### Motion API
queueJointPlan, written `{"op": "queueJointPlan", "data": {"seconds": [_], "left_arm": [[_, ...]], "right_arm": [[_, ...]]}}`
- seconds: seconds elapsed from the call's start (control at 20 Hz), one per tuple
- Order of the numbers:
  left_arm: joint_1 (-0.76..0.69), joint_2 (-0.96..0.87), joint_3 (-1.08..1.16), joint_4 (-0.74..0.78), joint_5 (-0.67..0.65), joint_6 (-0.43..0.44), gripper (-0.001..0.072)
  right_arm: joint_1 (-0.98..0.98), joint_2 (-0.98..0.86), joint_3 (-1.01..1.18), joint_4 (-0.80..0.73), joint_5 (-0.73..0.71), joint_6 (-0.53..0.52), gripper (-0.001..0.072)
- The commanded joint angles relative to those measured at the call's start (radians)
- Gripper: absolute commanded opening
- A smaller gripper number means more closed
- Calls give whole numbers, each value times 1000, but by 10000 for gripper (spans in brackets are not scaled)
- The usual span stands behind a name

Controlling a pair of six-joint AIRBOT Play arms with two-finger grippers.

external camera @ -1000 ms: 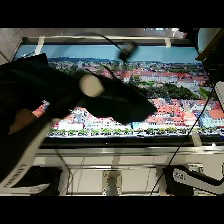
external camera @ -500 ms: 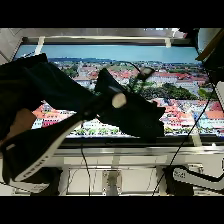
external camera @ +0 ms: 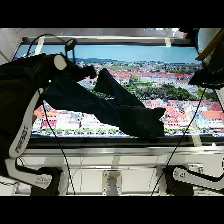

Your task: Fold the clothes and pants, and hang the long-sleeved shirts on hangers.

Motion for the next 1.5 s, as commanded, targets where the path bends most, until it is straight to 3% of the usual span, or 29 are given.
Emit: {"op": "queueJointPlan", "data": {"seconds": [0.0, 0.2, 0.35, 0.65, 0.75, 0.9, 1.0, 1.1, 1.3, 1.45], "left_arm": [[96, -125, 0, -151, -39, 77, 612], [59, -251, 0, -222, -7, 128, 612], [25, -303, 0, -303, 115, 128, 612], [-16, -349, 1, -306, 242, 121, 611], [-16, -357, 1, -306, 272, 111, 565], [-18, -366, 3, -306, 314, 93, 552], [-20, -367, 3, -306, 346, 94, 367], [-21, -367, 9, -305, 367, 99, 18], [-5, -338, 38, -294, 364, 98, 15], [34, -249, 38, -175, 344, 98, 14]], "right_arm": [[-1, 0, -45, 34, -19, -33, 685], [-1, 0, -45, 35, -39, -34, 685], [-1, 0, -45, 36, -43, -34, 685], [-1, 0, -45, 36, -44, -51, 685], [-1, 0, -45, 36, -45, -53, 685], [-1, 0, -45, 36, -48, -53, 685], [-1, 0, -45, 36, -69, -53, 685], [-1, 0, -45, 37, -93, -53, 685], [-1, -2, -85, 37, -60, -116, 684], [-2, 0, -282, 47, -72, -171, 683]]}}
